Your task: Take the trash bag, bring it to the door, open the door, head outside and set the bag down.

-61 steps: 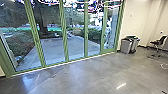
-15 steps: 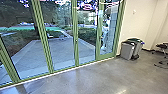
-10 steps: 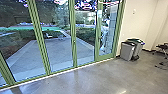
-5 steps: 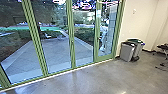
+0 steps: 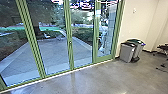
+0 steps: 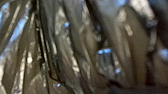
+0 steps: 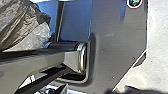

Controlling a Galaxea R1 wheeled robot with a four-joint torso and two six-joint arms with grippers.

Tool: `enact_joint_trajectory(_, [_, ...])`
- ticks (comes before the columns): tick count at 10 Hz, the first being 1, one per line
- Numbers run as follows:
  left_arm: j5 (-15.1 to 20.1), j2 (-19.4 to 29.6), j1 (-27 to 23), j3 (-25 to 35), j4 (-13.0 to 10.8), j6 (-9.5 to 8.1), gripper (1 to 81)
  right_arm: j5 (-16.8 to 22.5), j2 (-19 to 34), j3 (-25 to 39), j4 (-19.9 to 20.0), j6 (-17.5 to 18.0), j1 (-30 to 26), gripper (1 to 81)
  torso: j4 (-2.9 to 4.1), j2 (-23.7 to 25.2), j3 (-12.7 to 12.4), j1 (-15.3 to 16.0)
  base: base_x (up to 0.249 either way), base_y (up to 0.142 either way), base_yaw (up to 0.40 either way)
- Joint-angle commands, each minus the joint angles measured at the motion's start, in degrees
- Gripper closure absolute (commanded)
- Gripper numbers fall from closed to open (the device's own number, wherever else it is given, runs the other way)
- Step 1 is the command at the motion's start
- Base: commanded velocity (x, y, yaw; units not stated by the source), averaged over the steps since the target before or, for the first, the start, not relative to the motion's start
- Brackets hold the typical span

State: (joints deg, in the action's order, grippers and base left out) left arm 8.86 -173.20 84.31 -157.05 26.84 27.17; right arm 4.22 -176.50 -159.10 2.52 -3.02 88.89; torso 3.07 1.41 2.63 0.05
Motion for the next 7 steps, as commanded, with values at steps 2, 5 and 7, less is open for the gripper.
enact_joint_trajectory(2, [4.84, -0.66, -2.62, 0.52, -0.74, 0.69, 81.1, 3.69, -0.11, 0.03, -0.5, -0.58, -2.09, 1.0, -0.02, 0.0, 0.0, 0.0, 0.146, -0.094, 0.0])
enact_joint_trajectory(5, [4.84, -0.92, -2.61, 0.6, -0.83, 0.69, 81.1, 2.99, -0.02, -0.15, -0.59, -0.49, -2.0, 1.0, -0.02, 0.0, 0.0, 0.0, 0.143, -0.094, 0.0])
enact_joint_trajectory(7, [4.76, -1.18, -2.52, 0.6, -0.92, 0.69, 81.1, 2.2, 0.07, -0.15, -0.68, -0.58, -1.83, 1.0, -0.02, 0.0, 0.0, 0.02, 0.14, -0.094, 0.0])
